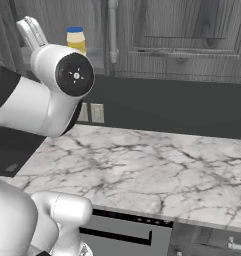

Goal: Move the mayonnaise and condiment bottle from the cabinet to the dining counter.

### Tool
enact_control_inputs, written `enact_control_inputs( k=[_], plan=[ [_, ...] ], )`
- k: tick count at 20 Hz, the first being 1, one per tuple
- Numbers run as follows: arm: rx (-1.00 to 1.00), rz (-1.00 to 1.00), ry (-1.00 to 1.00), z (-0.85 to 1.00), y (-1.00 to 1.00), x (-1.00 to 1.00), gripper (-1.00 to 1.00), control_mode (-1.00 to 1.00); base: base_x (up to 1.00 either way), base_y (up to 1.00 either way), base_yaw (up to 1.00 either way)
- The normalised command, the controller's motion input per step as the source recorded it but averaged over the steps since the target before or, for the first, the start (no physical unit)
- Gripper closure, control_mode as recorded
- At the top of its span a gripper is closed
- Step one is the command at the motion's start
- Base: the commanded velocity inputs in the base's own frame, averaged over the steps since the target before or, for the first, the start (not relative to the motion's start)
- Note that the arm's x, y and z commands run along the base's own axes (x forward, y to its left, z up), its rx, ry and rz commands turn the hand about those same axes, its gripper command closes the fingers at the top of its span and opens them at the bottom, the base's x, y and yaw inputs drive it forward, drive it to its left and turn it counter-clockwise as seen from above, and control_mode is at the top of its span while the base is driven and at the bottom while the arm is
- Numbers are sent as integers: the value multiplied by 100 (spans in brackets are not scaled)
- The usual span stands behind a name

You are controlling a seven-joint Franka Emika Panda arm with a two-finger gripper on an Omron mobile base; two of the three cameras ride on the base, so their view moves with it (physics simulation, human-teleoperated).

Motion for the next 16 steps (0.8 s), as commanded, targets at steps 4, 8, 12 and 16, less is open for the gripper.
enact_control_inputs(
  k=[4,8,12,16],
  plan=[
    [8,8,0,-7,2,32,-100,-100,0,0,0],
    [17,15,0,-4,1,16,-100,-100,0,0,0],
    [12,16,0,-7,27,14,-100,-100,0,0,0],
    [11,13,4,-13,42,21,-100,-100,0,0,0]
  ],
)
